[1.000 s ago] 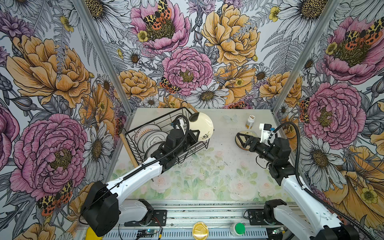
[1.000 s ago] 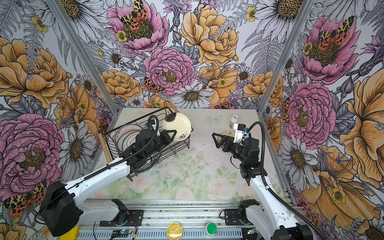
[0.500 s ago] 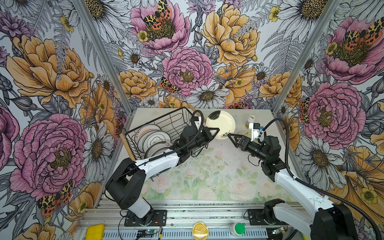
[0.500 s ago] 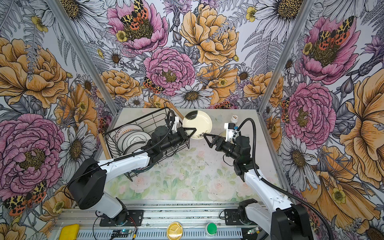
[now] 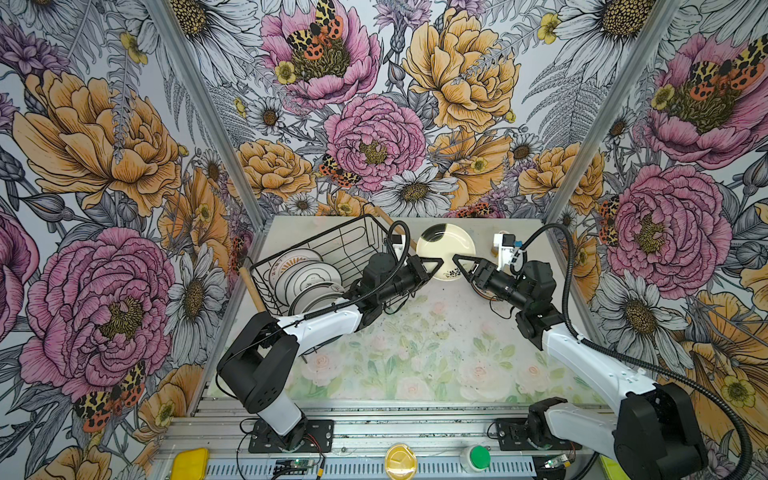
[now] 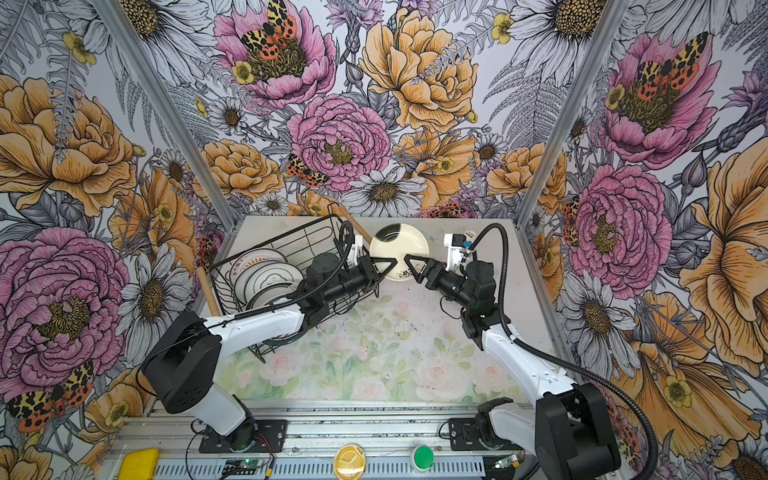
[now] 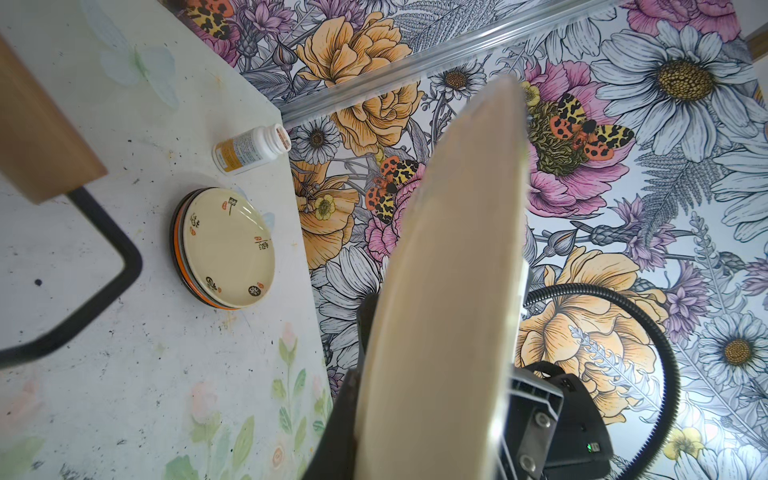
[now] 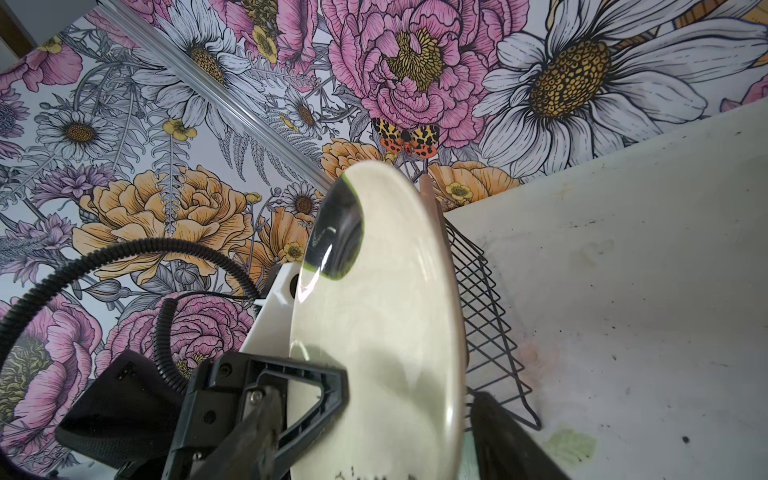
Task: Unload the plates from the dish rack
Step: 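Carry the cream plate toward the right gripper while the right grasps its rim, then open the left gripper and pull back while the right lifts the cream plate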
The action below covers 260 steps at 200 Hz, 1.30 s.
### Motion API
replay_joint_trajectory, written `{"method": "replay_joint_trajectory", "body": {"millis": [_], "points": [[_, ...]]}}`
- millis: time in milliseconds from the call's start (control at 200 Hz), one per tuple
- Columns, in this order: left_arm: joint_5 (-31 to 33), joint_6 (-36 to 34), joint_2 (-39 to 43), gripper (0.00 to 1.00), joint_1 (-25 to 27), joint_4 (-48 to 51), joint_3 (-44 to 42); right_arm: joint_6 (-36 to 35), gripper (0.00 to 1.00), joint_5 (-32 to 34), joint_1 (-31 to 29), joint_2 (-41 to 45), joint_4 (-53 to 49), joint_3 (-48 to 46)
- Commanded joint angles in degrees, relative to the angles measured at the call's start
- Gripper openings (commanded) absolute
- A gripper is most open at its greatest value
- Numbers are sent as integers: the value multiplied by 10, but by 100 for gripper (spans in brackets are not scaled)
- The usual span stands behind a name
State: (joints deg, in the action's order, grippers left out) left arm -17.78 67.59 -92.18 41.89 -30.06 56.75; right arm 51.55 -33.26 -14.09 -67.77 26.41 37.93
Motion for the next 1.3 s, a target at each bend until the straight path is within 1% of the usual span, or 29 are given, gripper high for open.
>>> {"method": "replay_joint_trajectory", "body": {"millis": [0,100,305,625,741,776,831,896,941,966,1036,1076,1176,1296], "points": [[-19,-6,11,0,4,-21,19,14,61,-8,-4,-14,48,24],[-20,-6,9,0,4,-21,20,17,50,-8,-5,-18,55,27],[-31,-1,-3,0,3,-24,28,22,39,-16,-5,-21,65,26],[-38,10,-13,0,1,-37,29,33,26,-28,-5,-12,78,13],[-37,9,-11,0,1,-35,29,36,13,-28,-5,-5,77,8],[-36,9,-12,0,0,-33,29,36,7,-29,-5,-4,77,7],[-37,10,-13,0,0,-32,29,38,0,-30,-5,-1,77,5],[-40,10,-16,0,0,-32,30,40,0,-31,-5,1,76,4],[-40,10,-16,4,0,-35,30,41,0,-31,-4,3,76,3],[-39,10,-15,8,-1,-35,30,41,0,-31,-4,4,76,3],[-40,8,-13,28,-2,-38,28,36,0,-30,-5,8,68,3],[-40,5,-8,36,-3,-33,27,28,0,-29,-3,10,58,7],[-43,-12,9,46,-5,-11,28,-17,0,-22,0,20,1,29],[-55,-47,38,54,-6,26,30,-82,0,-25,18,15,-70,96]]}}
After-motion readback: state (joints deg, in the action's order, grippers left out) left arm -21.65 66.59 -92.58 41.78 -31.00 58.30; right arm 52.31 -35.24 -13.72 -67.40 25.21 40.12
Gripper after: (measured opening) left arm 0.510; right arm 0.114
